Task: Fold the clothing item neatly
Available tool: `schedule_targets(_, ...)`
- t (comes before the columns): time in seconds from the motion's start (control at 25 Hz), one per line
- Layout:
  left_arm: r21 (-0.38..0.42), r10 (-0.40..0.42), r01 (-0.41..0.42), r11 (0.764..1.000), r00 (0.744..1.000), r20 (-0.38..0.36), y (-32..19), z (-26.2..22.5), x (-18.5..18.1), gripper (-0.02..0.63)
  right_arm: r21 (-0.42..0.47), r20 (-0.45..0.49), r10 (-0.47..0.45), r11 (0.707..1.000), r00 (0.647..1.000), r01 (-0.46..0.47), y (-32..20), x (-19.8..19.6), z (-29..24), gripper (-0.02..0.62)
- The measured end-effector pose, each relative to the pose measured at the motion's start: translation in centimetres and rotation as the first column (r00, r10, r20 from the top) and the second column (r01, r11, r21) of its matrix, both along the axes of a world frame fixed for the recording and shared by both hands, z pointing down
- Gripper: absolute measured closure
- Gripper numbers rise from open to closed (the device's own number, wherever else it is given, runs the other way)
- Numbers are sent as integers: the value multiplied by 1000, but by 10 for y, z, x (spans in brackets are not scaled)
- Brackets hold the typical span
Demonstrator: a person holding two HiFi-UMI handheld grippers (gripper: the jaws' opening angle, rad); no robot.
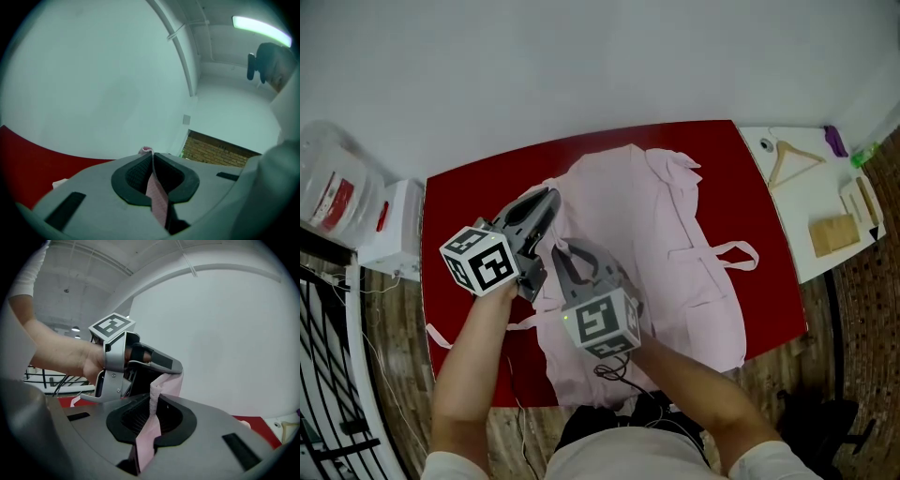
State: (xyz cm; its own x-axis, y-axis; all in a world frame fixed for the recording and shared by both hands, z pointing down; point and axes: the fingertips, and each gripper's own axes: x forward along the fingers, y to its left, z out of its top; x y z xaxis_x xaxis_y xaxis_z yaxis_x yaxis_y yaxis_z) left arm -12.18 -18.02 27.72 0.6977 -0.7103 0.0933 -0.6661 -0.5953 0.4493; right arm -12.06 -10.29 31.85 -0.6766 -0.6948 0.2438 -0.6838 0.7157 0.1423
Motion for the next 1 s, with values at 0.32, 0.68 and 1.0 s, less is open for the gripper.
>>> schedule_targets(0.32, -62, 25, -22, 998, 999, 40, -19, 34, 52, 589, -91, 17, 59, 994, 998, -57, -18, 53, 29, 557)
schedule_targets(0.68, -142, 21, -9, 990, 996, 81, -38, 79, 90, 589, -187, 34, 107, 977, 994, -99, -36, 92, 66, 557)
schedule_targets(1.0, -232, 19, 5, 973, 995, 102, -54, 129, 109, 588, -249, 11, 140, 959, 990, -133, -49, 113, 106, 557)
